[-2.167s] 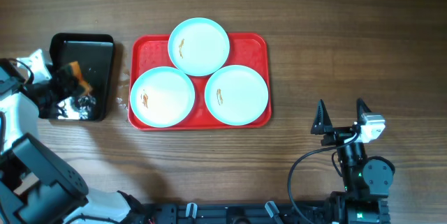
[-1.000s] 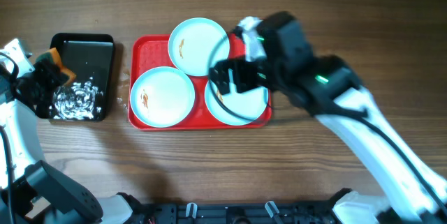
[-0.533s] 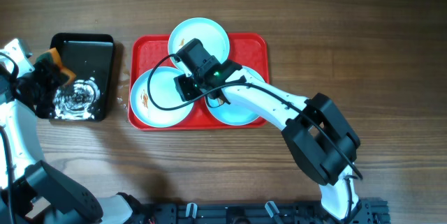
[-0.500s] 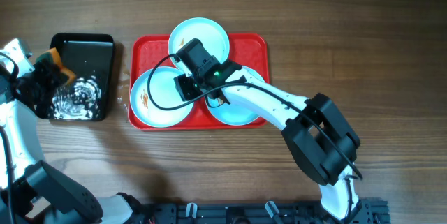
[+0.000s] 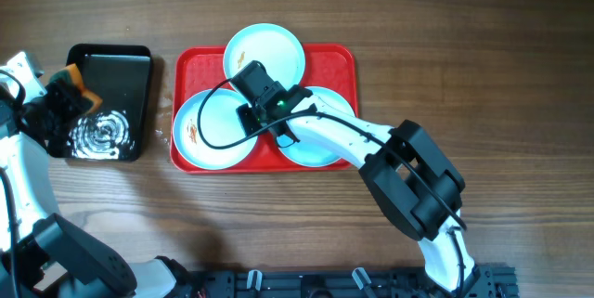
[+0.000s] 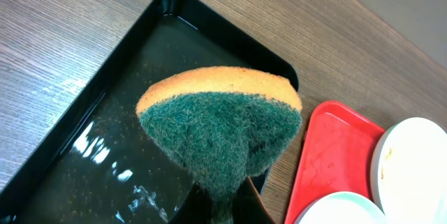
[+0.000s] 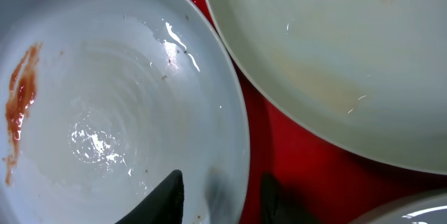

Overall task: Clean dirty plates on tray and stack at the side
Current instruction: 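Reach the right gripper to the top plate and grip its rim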

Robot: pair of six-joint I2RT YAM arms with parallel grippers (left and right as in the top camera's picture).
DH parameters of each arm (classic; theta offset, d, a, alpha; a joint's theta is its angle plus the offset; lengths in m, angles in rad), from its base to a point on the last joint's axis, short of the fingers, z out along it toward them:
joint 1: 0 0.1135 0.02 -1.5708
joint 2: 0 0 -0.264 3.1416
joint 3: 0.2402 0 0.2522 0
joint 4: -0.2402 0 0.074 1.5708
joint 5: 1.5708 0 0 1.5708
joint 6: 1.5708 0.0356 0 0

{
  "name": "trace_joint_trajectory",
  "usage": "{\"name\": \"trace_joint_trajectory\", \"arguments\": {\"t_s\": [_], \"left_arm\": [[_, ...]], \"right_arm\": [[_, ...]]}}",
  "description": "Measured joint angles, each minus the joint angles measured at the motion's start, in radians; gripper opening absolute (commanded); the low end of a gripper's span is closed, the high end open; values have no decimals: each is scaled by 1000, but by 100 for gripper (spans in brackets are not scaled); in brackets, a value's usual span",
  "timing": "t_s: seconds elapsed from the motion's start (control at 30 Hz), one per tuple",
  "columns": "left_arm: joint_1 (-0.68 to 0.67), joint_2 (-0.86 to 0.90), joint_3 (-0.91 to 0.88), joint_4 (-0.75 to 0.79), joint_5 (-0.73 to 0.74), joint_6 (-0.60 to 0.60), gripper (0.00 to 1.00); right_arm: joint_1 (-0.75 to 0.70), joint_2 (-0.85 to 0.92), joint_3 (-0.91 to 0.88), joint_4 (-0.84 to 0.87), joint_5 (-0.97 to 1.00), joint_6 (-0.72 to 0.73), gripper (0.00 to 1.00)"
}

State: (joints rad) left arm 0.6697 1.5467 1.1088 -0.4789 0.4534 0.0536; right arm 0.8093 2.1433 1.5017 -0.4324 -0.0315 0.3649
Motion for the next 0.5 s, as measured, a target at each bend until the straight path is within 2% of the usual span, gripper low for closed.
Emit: {"name": "trace_joint_trajectory", "arguments": {"t_s": [0.23, 0.3, 0.37, 0.43, 0.5], "left_arm": [[0, 0, 0, 2, 29, -1, 4], [0, 0, 0, 16, 81, -5, 4], [0, 0, 0, 22, 126, -7, 4], [0, 0, 0, 19, 149, -7, 4], [0, 0, 0, 15, 190, -7, 4]], "right_arm": [[0, 6, -16, 24, 7, 27, 30], [0, 23, -16, 26, 7, 27, 21], [0, 24, -16, 30, 10, 33, 17], [0, 24, -16, 27, 10, 39, 6], [0, 25, -16, 27, 10, 49, 5]]}}
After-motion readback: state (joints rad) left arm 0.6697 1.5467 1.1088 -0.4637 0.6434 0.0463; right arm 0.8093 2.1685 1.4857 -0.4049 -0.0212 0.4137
